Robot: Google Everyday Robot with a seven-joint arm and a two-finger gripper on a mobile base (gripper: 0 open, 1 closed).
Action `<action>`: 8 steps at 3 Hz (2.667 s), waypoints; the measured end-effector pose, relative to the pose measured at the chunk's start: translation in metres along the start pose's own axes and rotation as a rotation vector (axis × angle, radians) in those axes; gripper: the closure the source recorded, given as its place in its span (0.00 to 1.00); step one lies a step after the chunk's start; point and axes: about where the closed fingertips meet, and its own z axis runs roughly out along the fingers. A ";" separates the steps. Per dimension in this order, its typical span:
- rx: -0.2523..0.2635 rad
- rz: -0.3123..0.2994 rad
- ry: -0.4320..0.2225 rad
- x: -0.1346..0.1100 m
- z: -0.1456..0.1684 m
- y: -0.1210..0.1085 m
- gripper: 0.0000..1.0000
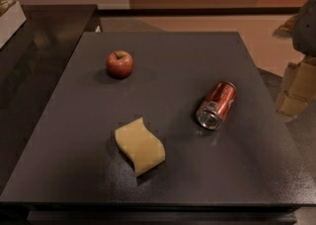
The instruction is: Move apple near sponge
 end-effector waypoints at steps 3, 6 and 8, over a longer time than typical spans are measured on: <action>-0.021 -0.032 -0.060 -0.044 0.015 -0.012 0.00; -0.074 -0.056 -0.197 -0.208 0.092 -0.058 0.00; -0.121 -0.069 -0.281 -0.297 0.153 -0.060 0.00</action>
Offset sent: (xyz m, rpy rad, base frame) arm 0.0104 0.0233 -0.0052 0.0154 0.0187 0.0579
